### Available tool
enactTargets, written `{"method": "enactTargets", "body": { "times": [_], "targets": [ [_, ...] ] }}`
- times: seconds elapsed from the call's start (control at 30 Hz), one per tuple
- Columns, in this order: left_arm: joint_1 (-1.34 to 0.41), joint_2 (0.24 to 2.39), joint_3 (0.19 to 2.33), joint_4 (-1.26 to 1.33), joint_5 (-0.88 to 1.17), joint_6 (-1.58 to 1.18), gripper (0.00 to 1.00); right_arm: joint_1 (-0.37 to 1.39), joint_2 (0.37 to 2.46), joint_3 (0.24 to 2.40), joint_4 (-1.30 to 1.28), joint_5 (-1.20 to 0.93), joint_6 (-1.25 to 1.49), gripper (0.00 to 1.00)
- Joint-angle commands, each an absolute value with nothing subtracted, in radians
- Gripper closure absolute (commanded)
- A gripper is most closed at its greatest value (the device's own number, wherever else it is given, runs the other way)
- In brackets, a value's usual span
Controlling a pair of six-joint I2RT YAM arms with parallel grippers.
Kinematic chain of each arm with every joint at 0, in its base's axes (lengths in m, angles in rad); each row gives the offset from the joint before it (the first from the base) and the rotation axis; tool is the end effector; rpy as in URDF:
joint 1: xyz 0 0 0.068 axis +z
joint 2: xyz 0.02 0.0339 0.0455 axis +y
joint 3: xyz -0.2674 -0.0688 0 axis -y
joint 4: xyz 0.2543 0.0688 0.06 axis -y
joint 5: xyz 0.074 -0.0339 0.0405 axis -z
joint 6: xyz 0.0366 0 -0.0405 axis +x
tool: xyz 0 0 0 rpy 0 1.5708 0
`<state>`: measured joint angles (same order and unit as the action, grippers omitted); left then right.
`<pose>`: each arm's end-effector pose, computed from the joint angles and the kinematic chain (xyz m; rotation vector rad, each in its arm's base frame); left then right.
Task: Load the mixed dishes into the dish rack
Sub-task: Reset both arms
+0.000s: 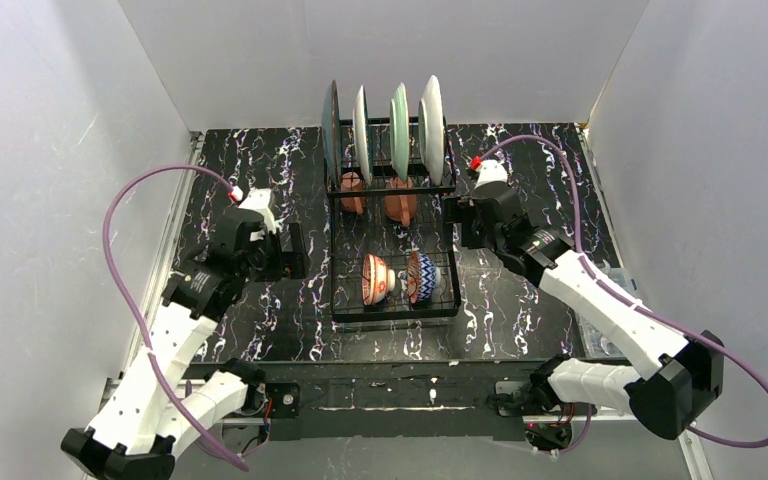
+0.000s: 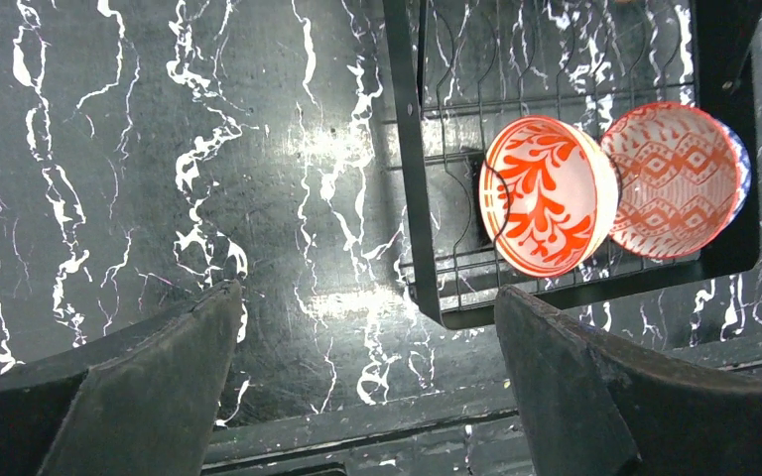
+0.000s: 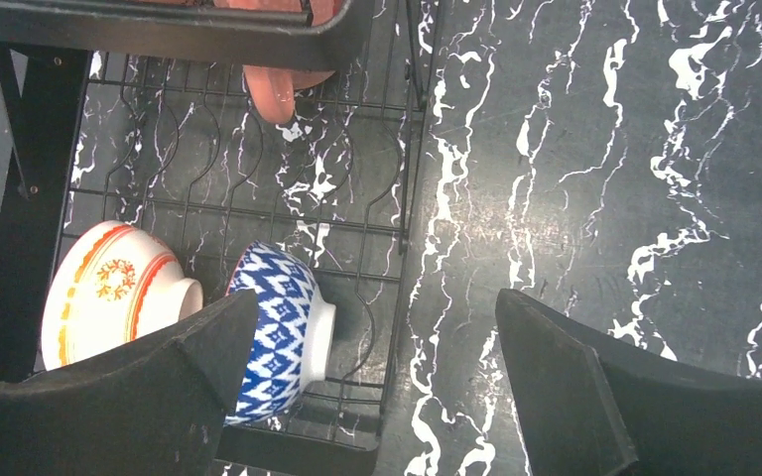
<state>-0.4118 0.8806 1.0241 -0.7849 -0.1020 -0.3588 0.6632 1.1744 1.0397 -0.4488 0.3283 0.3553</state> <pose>0.1677 -0.0692 0.3494 0.0020 2.2264 -0.3141 0.2180 0.1554 0.3256 -0.1384 2.1250 0.2497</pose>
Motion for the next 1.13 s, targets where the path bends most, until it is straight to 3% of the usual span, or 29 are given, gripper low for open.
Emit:
{"method": "enactTargets", "body": {
  "times": [0.0, 0.73, 1.1],
  "targets": [
    [-0.412, 0.795, 0.996, -0.758, -0.154, -0.381, 0.02, 0.666, 1.117, 1.084, -0.487, 0.36, 0.32, 0.02],
    [-0.412, 0.562, 0.946, -0.77, -0.083, -0.311, 0.02, 0.666, 0.824, 0.954, -0.493, 0.377, 0.298, 0.02],
    [-0.411, 0.585, 0.943, -0.807, -0.087, -0.324, 0.02, 0.666, 0.811, 0.928, -0.494, 0.364, 0.304, 0.02]
  ]
}}
